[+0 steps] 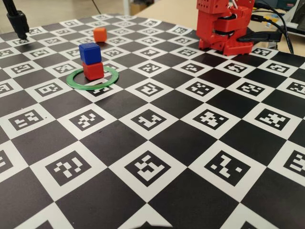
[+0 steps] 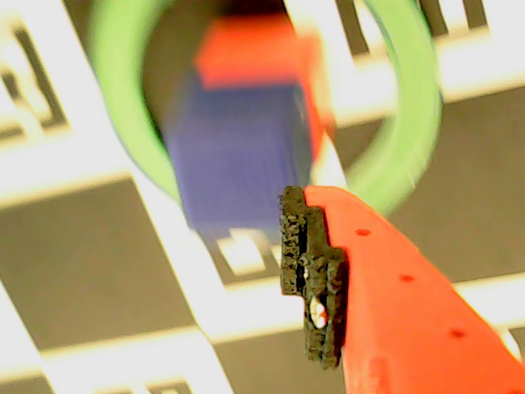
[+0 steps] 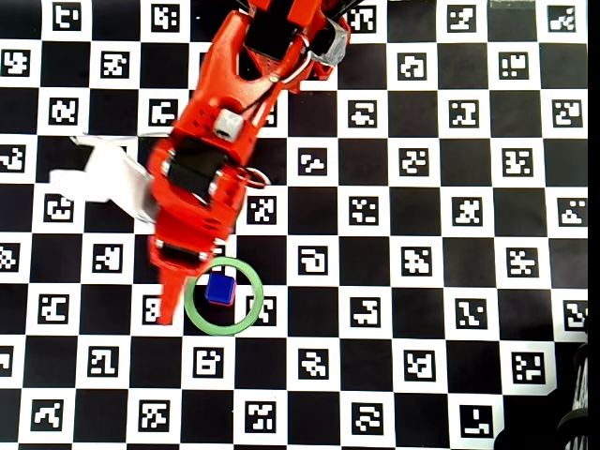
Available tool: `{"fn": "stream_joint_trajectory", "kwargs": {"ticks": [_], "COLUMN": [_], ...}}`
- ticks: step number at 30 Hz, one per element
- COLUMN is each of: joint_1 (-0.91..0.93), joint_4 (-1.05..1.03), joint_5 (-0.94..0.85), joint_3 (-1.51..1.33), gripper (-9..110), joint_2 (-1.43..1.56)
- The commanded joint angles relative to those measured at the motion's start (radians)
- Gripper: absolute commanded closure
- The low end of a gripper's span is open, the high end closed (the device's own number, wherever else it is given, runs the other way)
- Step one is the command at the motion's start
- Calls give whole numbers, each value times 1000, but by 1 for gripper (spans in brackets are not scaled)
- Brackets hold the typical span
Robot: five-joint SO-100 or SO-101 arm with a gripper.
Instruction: Grab the red cube then put it in the green circle then put the blue cube on top and finally the orange cube on top
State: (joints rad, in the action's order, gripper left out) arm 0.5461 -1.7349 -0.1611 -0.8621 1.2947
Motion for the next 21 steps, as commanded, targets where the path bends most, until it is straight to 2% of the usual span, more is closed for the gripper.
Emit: {"fn": "stream_joint_trajectory", "kwargs": {"ticks": [1,12,21], "joint_1": [94,330,433], "joint_4": [-75,-69,0], "joint_5": [-25,-115,-143], "joint_3": [81,84,15], "gripper": [44,44,44], "joint_2": [115,91,32]}}
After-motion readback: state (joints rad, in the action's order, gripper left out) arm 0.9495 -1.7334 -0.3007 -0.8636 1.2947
